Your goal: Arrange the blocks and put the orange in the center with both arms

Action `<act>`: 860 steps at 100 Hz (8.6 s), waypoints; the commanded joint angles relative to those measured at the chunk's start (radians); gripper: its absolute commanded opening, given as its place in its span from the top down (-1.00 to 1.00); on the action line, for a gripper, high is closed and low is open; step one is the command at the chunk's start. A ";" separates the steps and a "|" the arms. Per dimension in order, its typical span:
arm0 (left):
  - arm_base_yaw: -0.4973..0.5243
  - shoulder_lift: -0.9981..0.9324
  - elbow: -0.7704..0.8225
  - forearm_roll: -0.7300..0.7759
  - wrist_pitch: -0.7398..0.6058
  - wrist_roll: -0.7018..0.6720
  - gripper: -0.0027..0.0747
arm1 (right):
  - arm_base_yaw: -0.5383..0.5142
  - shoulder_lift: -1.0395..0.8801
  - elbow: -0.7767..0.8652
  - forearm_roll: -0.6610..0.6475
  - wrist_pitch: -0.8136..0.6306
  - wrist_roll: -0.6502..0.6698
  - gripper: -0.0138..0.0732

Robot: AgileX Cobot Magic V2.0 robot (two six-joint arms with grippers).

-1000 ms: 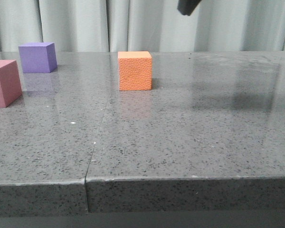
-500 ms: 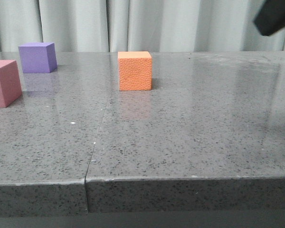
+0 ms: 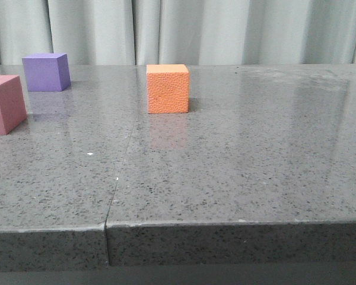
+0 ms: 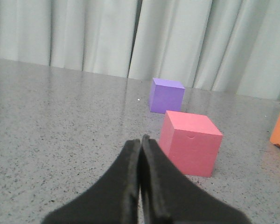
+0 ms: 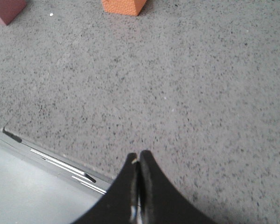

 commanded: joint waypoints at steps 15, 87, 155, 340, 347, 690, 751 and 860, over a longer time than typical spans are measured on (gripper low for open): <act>0.002 0.049 -0.159 -0.031 0.047 -0.010 0.99 | 0.000 -0.145 0.081 -0.006 -0.080 -0.013 0.84; 0.000 0.781 -0.865 0.068 0.388 0.072 0.25 | 0.000 -0.178 0.085 -0.006 -0.095 -0.013 0.84; 0.000 1.415 -1.433 -0.517 0.777 0.796 -0.82 | 0.000 -0.178 0.085 -0.006 -0.095 -0.013 0.84; -0.412 2.042 -1.916 -0.354 0.966 1.172 -0.64 | 0.000 -0.178 0.085 -0.006 -0.095 -0.013 0.84; -0.412 2.042 -1.916 -0.354 0.966 1.172 -0.45 | 0.000 -0.178 0.085 -0.006 -0.095 -0.013 0.84; -0.190 1.759 -1.517 0.294 0.636 -0.307 -0.51 | 0.000 -0.178 0.085 -0.006 -0.095 -0.013 0.84; -0.199 1.492 -1.438 0.309 0.628 -0.307 0.54 | 0.000 -0.178 0.085 -0.006 -0.095 -0.013 0.84; -0.197 0.694 -0.750 0.250 0.455 -0.307 0.98 | 0.000 -0.178 0.085 -0.006 -0.095 -0.013 0.84</act>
